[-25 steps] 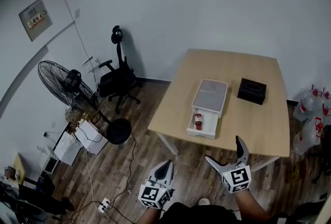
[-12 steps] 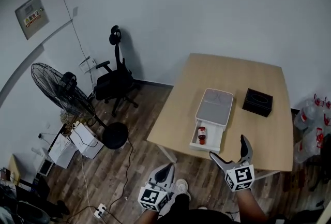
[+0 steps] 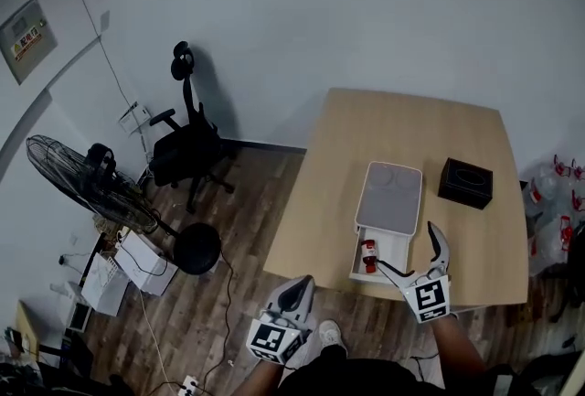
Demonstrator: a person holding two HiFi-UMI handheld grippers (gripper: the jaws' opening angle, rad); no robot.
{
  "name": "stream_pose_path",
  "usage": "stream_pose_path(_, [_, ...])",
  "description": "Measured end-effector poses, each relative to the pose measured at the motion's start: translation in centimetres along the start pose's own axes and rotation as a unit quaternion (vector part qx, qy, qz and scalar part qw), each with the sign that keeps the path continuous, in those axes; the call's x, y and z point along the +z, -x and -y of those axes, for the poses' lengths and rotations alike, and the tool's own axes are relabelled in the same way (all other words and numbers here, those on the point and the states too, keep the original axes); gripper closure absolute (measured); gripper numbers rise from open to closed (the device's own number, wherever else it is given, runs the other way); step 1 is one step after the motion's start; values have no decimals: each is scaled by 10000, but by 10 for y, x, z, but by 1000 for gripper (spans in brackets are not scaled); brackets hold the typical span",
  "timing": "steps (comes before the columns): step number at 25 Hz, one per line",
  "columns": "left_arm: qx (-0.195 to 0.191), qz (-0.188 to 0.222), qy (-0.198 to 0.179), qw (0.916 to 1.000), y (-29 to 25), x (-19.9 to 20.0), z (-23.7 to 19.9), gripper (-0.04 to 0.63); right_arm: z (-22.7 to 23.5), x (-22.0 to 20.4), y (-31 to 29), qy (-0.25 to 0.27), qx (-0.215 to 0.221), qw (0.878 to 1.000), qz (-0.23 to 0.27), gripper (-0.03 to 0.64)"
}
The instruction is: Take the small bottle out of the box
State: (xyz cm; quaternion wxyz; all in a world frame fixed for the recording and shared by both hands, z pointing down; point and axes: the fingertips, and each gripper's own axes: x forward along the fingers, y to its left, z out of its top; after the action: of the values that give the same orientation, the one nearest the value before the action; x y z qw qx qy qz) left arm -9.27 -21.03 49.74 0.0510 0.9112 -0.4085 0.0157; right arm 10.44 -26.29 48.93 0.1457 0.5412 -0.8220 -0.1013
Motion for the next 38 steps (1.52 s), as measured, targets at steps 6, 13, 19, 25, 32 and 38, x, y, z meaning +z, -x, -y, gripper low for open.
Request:
stream_pose_path(6, [-307,-8,-25,9995,-33,8,-41,581,-20,-21,-55,2073,705,9734,-670,29])
stream_pose_path(13, [-554,33,130,9984,-49,10,-64,581,-50,-67,-75,4333,1833,8723,-1332,29])
stream_pose_path(19, [-438,83,245,9987,-63,7,-74,581,-69,-131,-73,5415,2875,7740,-1583,39])
stream_pose_path(25, [-184,53,426,9989,-67,1,-79,581,-91,-169,-68,6018,3789,6908,-1308,156])
stream_pose_path(32, [22,39,594,9982,-68,-7,-76,581,-100,-206,-68,6549,4444,6023,-1041,302])
stream_pose_path(38, [152,-51,628,9979,-75,-12,-73,581,-108,-217,-73,6935,4761,5341,-839,336])
